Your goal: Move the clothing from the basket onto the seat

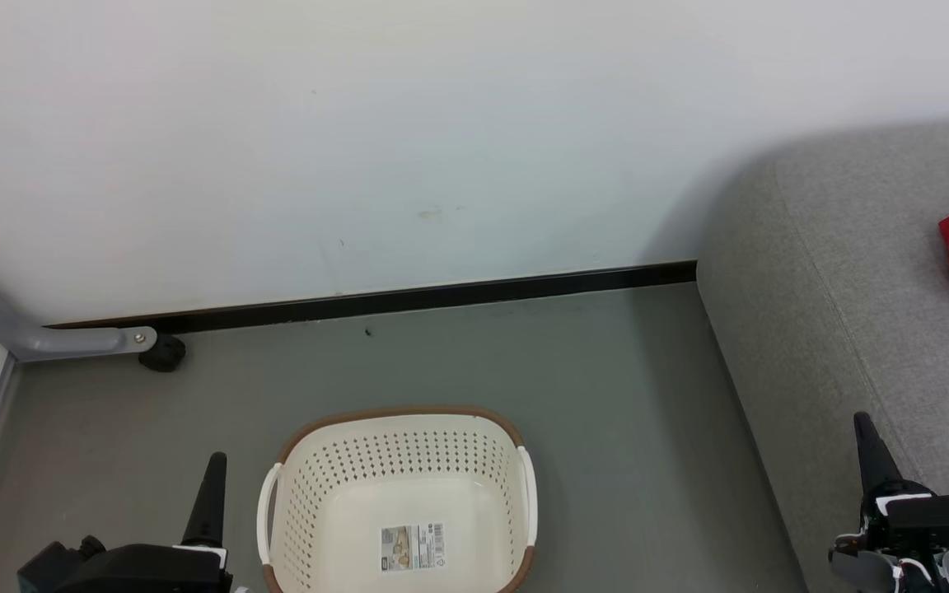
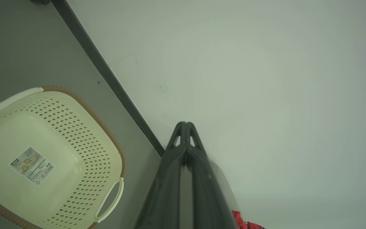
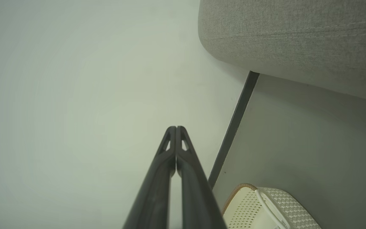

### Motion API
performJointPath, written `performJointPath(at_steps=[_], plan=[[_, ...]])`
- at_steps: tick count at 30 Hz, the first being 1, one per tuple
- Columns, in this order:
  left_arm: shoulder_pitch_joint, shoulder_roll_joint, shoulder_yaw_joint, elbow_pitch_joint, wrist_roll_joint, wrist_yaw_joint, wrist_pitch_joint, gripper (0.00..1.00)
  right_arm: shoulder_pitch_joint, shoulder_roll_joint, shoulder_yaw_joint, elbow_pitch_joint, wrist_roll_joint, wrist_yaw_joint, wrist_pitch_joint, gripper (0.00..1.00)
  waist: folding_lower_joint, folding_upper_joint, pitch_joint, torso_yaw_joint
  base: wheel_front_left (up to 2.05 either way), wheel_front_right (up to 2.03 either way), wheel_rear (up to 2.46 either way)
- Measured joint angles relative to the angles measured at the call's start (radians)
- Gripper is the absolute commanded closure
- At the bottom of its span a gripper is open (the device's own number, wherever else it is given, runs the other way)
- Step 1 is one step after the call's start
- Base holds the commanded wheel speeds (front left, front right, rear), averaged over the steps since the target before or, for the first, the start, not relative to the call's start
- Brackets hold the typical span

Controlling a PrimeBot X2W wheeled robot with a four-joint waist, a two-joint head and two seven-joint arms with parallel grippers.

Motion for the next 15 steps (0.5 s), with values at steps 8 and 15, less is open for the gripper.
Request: performJointPath(at_steps=[8,15], plan=[[0.0,-0.002,0.018,-0.014,-0.112,-0.001,0.026,1.0,0.001,0.003,-0.026,-0.017,0.105,0.006,0.027,1.0,0.0,0.0,-0.005,-0.005,0.0,0.0,0.0],[-0.001,-0.003,0.035,-0.026,-0.199,-0.001,0.052,1.0,0.003,0.006,-0.049,-0.03,0.197,0.013,0.053,1.0,0.0,0.0,-0.009,-0.009,0.0,0.0,0.0]])
